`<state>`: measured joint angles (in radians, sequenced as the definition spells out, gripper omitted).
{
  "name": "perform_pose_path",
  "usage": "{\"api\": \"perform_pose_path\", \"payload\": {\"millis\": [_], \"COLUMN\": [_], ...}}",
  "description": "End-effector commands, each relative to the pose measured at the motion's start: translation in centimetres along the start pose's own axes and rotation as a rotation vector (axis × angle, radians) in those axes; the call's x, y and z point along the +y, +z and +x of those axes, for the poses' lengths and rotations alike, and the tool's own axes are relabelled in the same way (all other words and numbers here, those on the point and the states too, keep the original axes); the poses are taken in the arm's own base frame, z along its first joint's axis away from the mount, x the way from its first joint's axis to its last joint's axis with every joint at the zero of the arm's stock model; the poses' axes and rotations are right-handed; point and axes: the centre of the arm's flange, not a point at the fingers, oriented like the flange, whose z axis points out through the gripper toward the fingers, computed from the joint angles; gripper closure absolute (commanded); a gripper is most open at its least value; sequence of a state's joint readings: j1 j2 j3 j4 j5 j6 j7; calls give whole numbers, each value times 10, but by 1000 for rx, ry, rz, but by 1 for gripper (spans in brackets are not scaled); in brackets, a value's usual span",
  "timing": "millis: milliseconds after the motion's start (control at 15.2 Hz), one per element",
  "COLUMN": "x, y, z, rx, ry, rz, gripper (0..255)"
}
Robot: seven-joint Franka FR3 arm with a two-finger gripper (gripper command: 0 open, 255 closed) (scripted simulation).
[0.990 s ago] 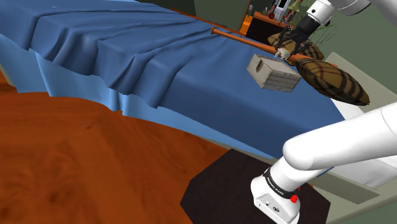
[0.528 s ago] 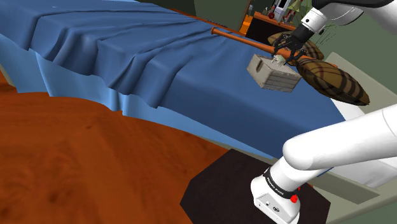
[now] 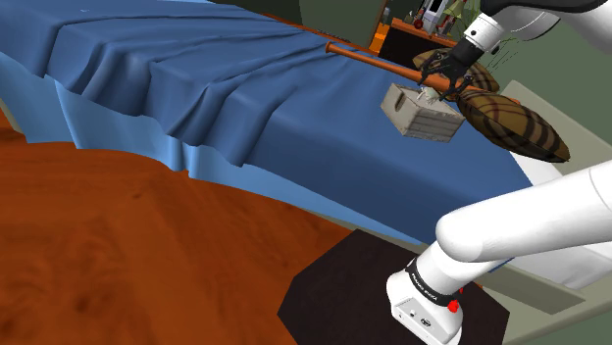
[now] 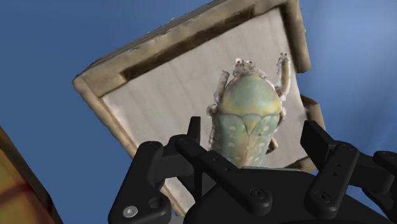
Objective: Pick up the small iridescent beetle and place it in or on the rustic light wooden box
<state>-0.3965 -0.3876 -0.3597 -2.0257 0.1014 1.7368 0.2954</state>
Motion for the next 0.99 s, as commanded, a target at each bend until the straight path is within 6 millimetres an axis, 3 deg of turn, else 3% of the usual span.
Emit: {"api": "perform_pose_path", "payload": {"millis": [0, 198, 462, 924], "x": [0, 0, 0, 0], "y": [0, 0, -50, -50], "z": [0, 0, 0, 0], "rx": [0, 0, 0, 0], "ry": [0, 0, 0, 0], "rz": [0, 0, 0, 0], "gripper": [0, 0, 0, 0]}}
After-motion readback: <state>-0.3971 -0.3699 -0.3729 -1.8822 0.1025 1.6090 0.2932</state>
